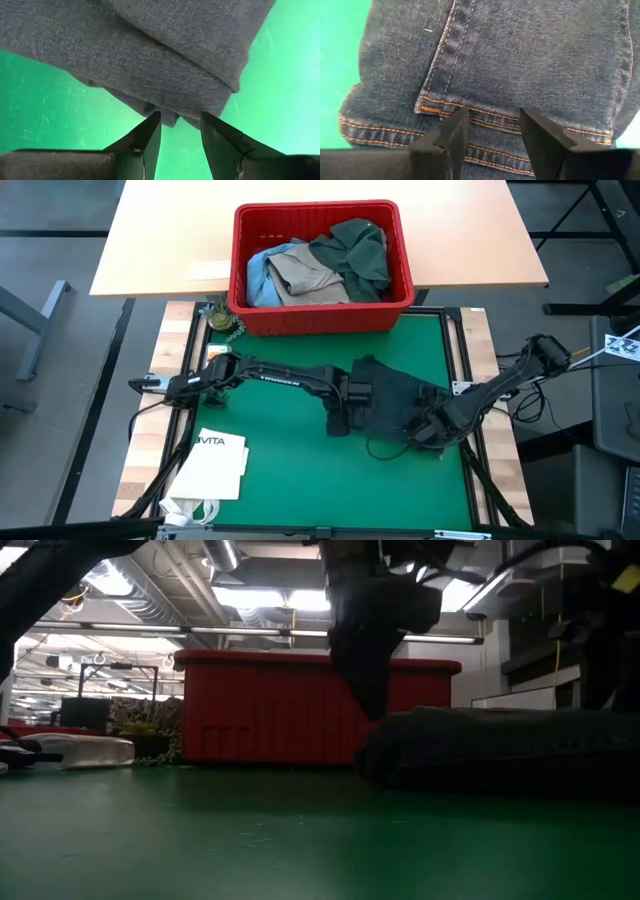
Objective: Fold Laundry from Bin
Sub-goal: Fold the dark blue pants
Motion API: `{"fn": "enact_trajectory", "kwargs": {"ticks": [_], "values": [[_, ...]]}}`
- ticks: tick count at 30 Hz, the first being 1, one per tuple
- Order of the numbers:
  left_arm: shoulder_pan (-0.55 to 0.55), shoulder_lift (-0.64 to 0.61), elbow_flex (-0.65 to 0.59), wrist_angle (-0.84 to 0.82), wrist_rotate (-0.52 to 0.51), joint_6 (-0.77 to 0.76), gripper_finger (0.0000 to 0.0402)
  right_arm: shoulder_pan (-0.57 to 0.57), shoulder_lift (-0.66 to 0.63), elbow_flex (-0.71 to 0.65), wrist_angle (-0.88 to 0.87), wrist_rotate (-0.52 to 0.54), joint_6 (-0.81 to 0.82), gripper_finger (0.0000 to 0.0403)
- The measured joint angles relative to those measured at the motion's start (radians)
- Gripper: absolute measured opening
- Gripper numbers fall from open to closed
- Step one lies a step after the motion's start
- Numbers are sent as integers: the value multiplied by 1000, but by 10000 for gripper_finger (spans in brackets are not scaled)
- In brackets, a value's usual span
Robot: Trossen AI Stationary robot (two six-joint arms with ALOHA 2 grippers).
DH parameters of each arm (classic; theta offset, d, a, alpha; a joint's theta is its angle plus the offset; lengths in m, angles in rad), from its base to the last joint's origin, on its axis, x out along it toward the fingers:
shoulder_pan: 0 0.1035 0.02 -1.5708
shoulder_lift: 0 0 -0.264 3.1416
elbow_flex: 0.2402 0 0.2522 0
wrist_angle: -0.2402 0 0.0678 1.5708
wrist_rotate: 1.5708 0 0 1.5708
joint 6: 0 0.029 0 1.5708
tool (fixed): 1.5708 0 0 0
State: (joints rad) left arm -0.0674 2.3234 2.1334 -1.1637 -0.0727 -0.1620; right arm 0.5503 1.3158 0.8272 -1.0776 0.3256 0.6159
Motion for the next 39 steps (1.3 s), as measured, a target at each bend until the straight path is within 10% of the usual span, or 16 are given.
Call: {"fn": "enact_trajectory", "kwargs": {"ticks": [25, 39], "values": [[-26, -4, -83, 164, 84, -229, 128, 0, 90, 0, 1, -36, -24, 179], [-31, -3, -92, 117, -6, -229, 3, 2, 92, 0, 10, -32, -78, 179]]}}
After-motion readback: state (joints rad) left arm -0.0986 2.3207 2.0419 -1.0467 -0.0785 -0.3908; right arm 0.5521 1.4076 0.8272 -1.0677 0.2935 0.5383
